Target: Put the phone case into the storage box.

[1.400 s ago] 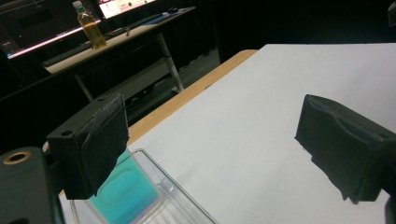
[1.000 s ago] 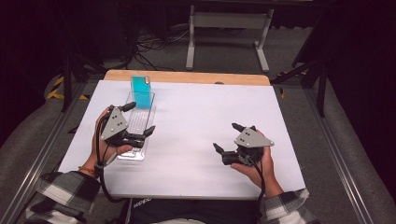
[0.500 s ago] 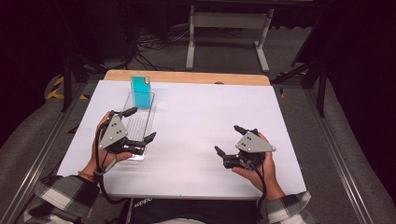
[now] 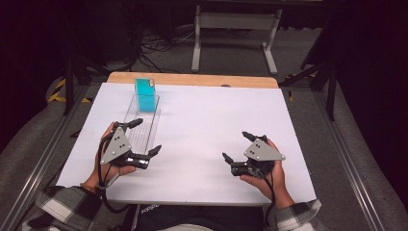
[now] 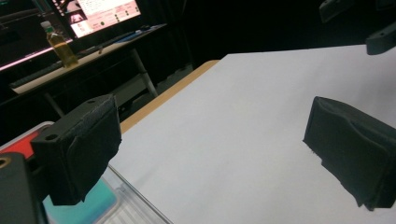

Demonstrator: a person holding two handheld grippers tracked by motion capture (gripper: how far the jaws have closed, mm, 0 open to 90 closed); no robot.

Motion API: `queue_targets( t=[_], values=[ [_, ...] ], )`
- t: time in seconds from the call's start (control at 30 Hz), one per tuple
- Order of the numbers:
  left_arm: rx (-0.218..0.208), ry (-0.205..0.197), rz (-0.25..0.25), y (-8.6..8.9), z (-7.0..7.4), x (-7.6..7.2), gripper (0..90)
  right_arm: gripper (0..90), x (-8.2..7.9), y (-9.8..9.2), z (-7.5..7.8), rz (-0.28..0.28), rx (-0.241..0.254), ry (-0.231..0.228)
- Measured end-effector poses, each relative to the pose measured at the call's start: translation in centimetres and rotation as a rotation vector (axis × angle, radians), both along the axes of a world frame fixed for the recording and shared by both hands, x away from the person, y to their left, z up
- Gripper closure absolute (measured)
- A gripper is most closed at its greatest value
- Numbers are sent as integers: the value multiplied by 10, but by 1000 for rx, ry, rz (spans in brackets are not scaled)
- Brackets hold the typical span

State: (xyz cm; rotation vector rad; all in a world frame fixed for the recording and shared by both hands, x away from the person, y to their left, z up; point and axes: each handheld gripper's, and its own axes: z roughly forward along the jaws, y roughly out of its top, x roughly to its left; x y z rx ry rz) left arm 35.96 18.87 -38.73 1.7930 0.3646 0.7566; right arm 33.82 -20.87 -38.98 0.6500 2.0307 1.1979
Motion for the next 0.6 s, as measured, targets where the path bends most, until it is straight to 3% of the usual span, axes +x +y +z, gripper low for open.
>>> queue_targets(
  t=[0.13, 0.4, 0.47, 0.6],
  values=[
    [20, 13, -13, 1, -8, -6, 45, 101, 1, 0, -1, -2, -3, -6],
    [15, 39, 0, 8, -22, -11, 45, 107, 1, -3, -4, -11, 8, -17],
    [5, 53, -2, 10, -25, -11, 50, 107, 2, -3, -4, -13, 8, -17],
    [24, 92, 8, 13, -36, -10, 54, 107, 2, -2, -6, -6, -3, -20]
  ],
)
